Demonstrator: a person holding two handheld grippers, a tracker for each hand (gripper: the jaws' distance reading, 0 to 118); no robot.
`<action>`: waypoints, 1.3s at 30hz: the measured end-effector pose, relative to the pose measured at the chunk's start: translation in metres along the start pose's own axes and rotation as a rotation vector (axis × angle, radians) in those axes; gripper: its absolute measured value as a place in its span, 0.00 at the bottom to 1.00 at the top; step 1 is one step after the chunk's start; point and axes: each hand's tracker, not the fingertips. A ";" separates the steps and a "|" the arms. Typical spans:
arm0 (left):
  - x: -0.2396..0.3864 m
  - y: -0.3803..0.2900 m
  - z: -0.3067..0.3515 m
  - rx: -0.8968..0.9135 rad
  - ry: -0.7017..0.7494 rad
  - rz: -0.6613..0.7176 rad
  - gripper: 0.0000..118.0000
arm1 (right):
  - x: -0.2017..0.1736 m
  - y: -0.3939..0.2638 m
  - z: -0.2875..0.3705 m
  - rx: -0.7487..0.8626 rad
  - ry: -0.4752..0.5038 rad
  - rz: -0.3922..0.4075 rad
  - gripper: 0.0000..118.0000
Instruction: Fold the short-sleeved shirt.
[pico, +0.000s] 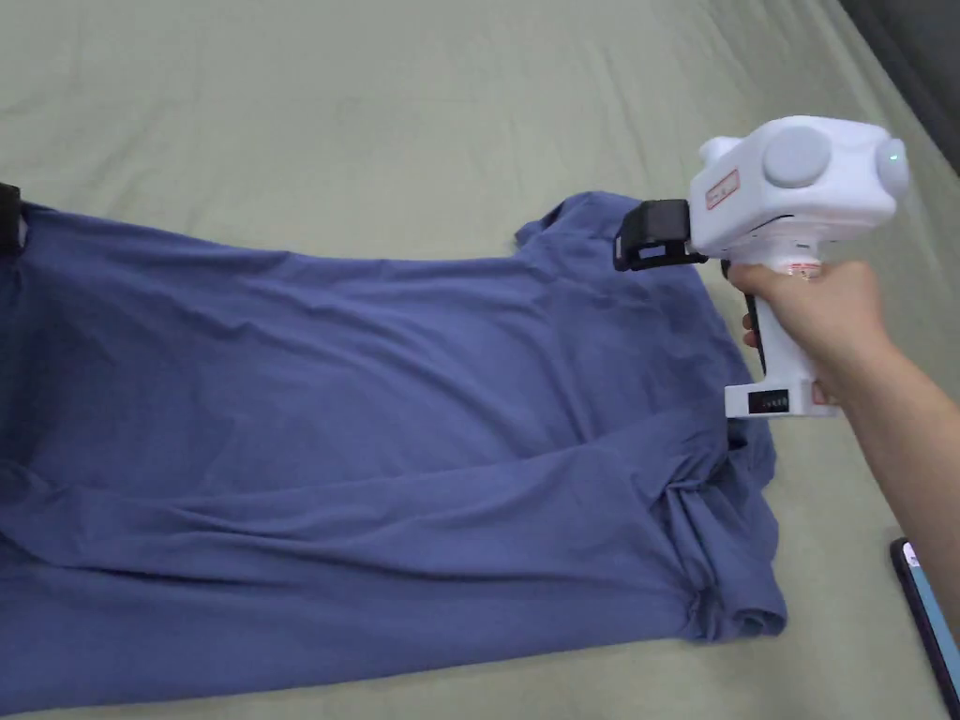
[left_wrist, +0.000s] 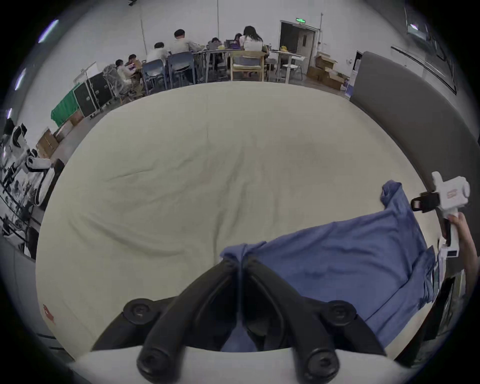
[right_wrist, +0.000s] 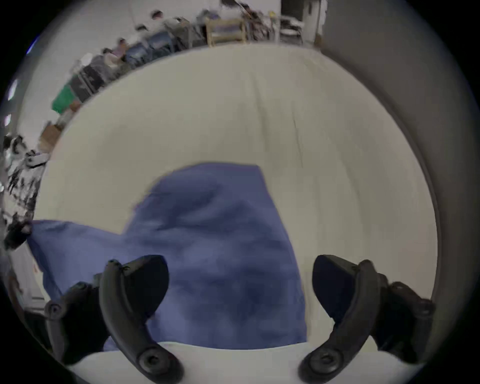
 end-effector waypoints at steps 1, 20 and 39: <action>0.000 0.000 -0.003 -0.005 0.002 0.005 0.00 | 0.000 0.000 -0.012 -0.031 -0.003 -0.016 0.92; -0.014 -0.038 0.062 0.017 -0.013 0.016 0.00 | 0.008 -0.070 0.120 0.305 0.124 0.123 0.02; 0.012 -0.199 0.083 -0.289 0.042 -0.047 0.00 | 0.024 -0.260 0.120 0.028 0.165 0.137 0.02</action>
